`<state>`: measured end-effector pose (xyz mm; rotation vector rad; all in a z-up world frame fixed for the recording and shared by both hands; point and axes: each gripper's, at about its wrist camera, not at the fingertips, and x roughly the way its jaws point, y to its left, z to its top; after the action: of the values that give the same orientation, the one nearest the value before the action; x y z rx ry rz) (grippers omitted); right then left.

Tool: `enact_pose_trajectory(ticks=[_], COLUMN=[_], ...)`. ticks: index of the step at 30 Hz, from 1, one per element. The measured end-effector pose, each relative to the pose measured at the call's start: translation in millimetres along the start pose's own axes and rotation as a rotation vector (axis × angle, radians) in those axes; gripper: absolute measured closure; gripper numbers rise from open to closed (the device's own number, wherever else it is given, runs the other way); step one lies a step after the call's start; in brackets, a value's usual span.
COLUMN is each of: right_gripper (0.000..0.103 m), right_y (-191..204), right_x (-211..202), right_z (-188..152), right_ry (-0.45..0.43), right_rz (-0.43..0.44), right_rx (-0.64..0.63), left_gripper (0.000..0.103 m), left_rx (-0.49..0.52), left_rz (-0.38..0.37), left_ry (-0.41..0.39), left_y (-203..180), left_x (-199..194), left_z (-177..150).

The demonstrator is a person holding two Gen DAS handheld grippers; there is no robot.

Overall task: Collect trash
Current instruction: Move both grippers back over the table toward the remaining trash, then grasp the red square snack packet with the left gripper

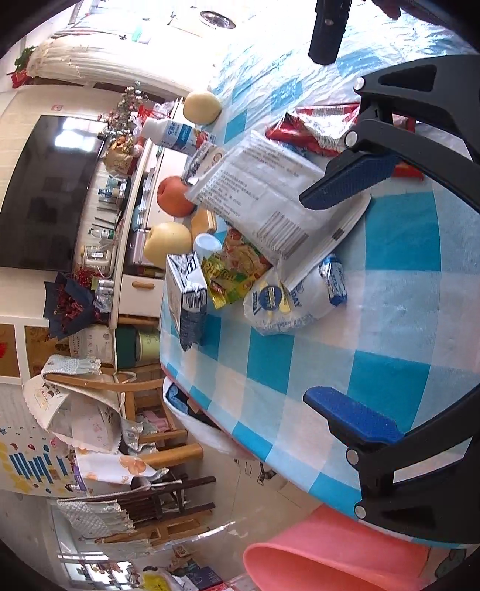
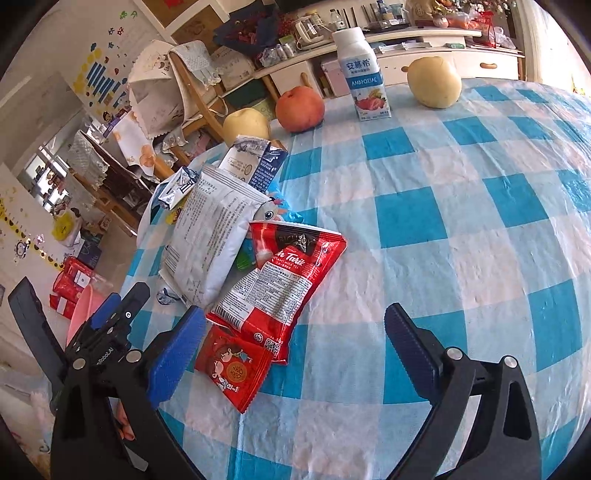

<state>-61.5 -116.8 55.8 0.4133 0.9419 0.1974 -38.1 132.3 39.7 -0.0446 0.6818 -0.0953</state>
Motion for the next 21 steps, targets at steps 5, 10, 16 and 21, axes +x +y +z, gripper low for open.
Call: enact_pose_trajectory(ticks=[5,10,16,21], right_gripper=[0.020,0.020,0.020,0.020], right_y=[1,-7,-18,-14], right_x=[7,9,5,10], right_z=[1,6,13,13], right_ry=[0.019,0.022,0.002,0.015], right_rz=[-0.002,-0.019,-0.042,-0.035], right_rx=[-0.017,0.006,0.037,0.027], left_gripper=[0.006,0.006,0.006,0.006], left_rx=[0.101,0.187,0.237,0.276], left_rz=[-0.072,-0.222,-0.308,-0.284], left_ry=[0.014,0.083,0.190,0.253], left_y=[-23,-47,-74,-94], left_x=[-1,0,3,13], left_z=[-3,-12,-30,-39])
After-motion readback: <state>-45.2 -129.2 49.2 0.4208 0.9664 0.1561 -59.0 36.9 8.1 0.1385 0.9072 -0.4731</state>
